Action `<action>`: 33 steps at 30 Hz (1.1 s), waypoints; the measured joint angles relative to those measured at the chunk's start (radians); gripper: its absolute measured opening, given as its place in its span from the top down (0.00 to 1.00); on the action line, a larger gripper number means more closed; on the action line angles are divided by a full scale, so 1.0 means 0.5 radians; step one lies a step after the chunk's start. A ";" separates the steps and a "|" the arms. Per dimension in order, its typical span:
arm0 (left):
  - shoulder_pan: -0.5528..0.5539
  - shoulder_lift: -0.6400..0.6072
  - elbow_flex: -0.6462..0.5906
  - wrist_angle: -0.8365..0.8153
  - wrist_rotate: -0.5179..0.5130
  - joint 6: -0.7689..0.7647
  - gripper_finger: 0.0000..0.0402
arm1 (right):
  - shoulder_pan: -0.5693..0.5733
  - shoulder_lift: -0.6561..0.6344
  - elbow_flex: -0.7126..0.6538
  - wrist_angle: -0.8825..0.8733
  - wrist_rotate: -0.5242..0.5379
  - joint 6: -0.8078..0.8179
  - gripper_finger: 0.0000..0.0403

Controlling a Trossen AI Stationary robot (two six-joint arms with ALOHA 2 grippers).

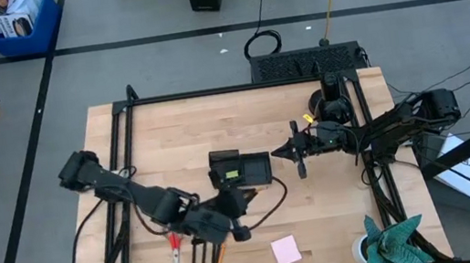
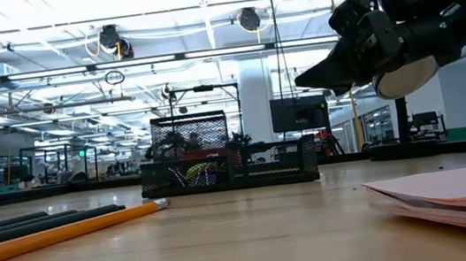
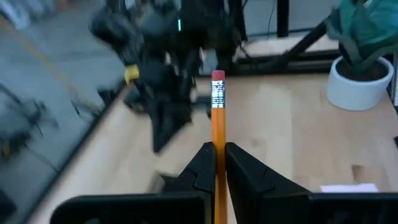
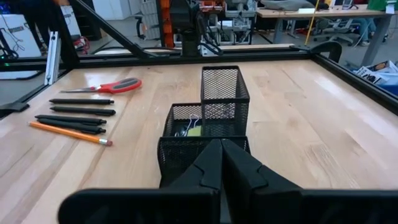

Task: Pick and place office supplies into organizer
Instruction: Put the right orange pencil into the black desk organizer

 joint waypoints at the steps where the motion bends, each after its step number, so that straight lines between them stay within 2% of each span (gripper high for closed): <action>1: 0.000 -0.017 0.001 0.039 0.009 0.126 0.94 | 0.000 0.000 0.000 0.006 0.000 0.000 1.00; 4: 0.020 -0.027 0.001 0.155 0.135 0.435 0.94 | 0.000 -0.001 0.000 0.013 -0.005 0.009 1.00; 7: 0.057 -0.044 0.000 0.191 0.213 0.608 0.94 | 0.000 -0.001 0.000 0.021 -0.059 0.039 1.00; 12: 0.188 -0.049 0.001 0.221 0.208 0.708 0.94 | 0.002 -0.001 0.000 0.031 -0.195 0.118 1.00; 18: 0.345 -0.115 0.002 0.272 0.487 0.768 0.94 | 0.020 -0.001 0.000 0.046 -0.216 0.179 1.00; 22: 0.306 -0.219 -0.001 0.254 0.488 0.852 0.94 | 0.039 -0.002 0.000 0.045 -0.215 0.176 1.00; 27: 0.168 -0.442 -0.055 0.173 0.322 0.911 0.94 | 0.039 -0.002 0.000 0.053 -0.214 0.173 1.00; 30: 0.071 -0.658 -0.210 0.214 0.247 0.941 0.94 | 0.039 -0.002 0.000 0.056 -0.214 0.173 1.00; 33: 0.037 -0.897 -0.494 0.467 0.318 1.002 0.94 | 0.039 -0.002 0.000 0.061 -0.213 0.173 1.00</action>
